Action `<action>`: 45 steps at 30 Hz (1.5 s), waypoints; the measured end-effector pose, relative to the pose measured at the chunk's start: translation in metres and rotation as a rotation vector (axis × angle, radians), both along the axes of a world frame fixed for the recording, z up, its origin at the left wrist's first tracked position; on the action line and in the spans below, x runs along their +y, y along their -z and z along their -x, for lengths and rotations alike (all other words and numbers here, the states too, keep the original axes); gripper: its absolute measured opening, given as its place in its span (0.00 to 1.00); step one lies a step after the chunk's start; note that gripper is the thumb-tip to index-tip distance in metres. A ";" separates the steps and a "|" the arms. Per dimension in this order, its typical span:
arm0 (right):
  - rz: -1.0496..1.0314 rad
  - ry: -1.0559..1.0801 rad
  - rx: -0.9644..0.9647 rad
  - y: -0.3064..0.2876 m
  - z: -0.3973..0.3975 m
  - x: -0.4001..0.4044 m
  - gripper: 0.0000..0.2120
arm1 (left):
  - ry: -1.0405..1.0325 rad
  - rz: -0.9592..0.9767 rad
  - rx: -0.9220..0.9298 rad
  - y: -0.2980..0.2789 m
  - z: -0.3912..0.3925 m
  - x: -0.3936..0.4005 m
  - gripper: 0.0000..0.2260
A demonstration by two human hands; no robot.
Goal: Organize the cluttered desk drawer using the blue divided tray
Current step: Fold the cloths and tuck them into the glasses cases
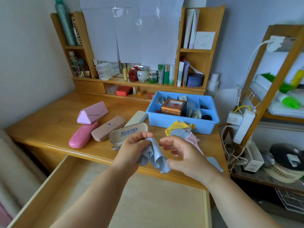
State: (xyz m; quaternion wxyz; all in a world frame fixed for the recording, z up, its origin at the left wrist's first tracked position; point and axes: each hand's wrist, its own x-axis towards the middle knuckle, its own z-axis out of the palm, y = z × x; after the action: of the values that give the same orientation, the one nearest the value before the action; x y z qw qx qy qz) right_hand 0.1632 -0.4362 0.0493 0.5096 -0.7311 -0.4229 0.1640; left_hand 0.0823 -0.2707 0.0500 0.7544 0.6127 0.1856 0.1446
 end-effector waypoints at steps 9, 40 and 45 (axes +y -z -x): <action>-0.054 0.299 -0.207 -0.002 0.007 0.011 0.16 | -0.088 -0.537 0.124 0.003 0.011 -0.013 0.11; 0.039 0.224 0.490 -0.011 -0.016 -0.037 0.08 | -0.105 -0.275 0.218 -0.001 0.035 0.026 0.08; 0.021 0.419 0.502 0.010 -0.006 -0.008 0.08 | -0.268 -0.469 0.273 0.013 0.026 0.007 0.12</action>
State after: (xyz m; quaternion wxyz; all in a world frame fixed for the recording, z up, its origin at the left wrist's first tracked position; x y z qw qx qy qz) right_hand 0.1692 -0.4441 0.0398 0.6130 -0.7443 -0.1224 0.2352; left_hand 0.0558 -0.2640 0.0372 0.5348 0.7540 0.3260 0.1979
